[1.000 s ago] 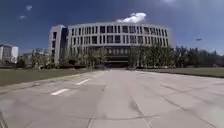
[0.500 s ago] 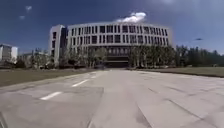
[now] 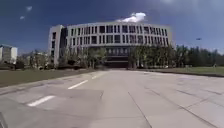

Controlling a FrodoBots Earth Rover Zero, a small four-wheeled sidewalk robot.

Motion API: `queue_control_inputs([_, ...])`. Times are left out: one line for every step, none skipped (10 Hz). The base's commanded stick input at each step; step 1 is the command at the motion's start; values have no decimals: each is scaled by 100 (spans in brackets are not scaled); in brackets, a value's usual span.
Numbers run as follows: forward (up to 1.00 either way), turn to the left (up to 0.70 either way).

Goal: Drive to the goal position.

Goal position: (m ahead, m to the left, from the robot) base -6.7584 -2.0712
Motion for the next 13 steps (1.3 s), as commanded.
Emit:
queue_control_inputs([70,1])
queue_control_inputs([70,1])
queue_control_inputs([70,1])
queue_control_inputs([70,1])
queue_control_inputs([70,1])
queue_control_inputs([70,1])
queue_control_inputs([70,1])
queue_control_inputs([70,1])
queue_control_inputs([70,1])
queue_control_inputs([70,1])
queue_control_inputs([70,1])
queue_control_inputs([70,1])
queue_control_inputs([70,1])
